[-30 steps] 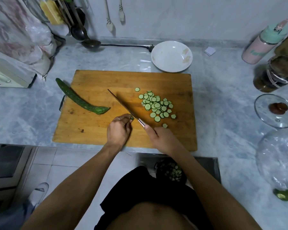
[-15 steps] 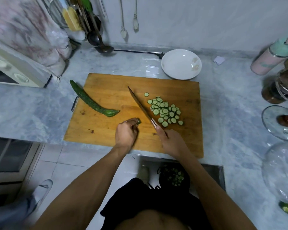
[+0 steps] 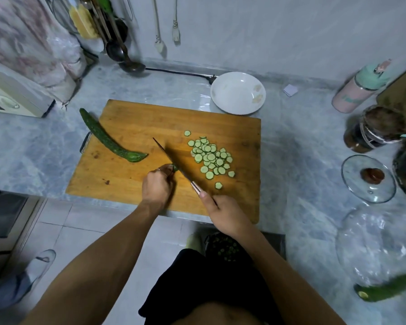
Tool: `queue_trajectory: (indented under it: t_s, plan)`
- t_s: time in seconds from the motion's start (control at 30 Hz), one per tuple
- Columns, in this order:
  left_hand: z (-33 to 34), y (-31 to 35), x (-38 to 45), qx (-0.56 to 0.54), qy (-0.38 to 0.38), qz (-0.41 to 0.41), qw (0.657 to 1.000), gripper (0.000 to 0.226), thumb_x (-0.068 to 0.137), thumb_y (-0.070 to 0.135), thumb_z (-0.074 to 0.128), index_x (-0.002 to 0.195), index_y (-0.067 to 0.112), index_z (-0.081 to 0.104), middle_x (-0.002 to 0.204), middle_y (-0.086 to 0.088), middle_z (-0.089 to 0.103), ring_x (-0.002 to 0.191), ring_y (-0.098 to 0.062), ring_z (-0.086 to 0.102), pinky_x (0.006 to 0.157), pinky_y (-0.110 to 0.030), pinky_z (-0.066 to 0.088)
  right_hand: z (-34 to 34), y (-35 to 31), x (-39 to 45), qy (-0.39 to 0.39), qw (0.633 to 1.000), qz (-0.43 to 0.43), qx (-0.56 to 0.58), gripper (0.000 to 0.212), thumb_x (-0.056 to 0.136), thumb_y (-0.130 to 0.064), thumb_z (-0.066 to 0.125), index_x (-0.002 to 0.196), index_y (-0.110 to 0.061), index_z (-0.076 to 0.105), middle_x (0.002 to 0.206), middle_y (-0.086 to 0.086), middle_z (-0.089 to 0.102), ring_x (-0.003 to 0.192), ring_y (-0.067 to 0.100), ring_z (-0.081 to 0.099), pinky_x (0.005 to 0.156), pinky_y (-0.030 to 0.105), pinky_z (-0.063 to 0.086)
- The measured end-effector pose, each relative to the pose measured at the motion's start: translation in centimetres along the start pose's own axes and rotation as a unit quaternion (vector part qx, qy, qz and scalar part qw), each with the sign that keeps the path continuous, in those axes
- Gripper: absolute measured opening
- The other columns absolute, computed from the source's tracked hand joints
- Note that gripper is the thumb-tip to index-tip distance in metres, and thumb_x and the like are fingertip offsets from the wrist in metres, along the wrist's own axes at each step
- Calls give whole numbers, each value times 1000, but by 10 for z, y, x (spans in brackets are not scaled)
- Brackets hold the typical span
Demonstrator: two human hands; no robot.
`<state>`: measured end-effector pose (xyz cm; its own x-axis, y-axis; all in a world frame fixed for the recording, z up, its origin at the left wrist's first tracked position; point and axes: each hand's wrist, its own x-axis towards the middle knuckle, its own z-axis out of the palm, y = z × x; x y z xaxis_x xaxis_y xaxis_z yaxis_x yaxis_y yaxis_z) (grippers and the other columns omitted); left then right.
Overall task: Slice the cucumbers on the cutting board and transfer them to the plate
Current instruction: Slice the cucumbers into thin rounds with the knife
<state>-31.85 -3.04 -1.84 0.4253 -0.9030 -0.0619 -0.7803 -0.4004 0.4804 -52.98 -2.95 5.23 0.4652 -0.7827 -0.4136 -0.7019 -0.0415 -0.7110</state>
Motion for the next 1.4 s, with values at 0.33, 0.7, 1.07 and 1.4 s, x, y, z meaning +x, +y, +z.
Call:
queue_trajectory:
  t_s: [0.33,0.7,1.07,1.4]
  plan:
    - [10,2,7,-36,66,33,997,33,82,6,59,112,12,71,115,-7,69,92,-30,67,81,-31,52,-5,-11,21,9,999,-42,-20,61,103,-53,31,70,-10,59,65,5,58,62,14,55,58,31,37]
    - [15,11,6,-72,92,-21,993,29,83,3,59,108,9,74,114,-8,70,92,-25,68,86,-23,49,-5,-4,37,-19,999,-40,-14,71,100,-61,24,90,-9,70,83,11,65,90,27,60,81,37,47]
    - [21,6,11,-51,77,-10,996,39,77,-2,58,110,11,74,114,-8,70,94,-26,68,85,-27,53,-4,-9,56,-38,999,-29,-23,72,102,-59,23,89,-6,69,82,13,65,87,29,61,80,38,48]
    - [21,7,12,-97,91,-33,991,37,80,-3,58,110,12,73,118,0,69,104,-18,66,96,-22,47,3,-1,70,-3,1000,-28,-7,71,102,-58,24,77,-6,65,75,10,66,76,27,64,74,41,53]
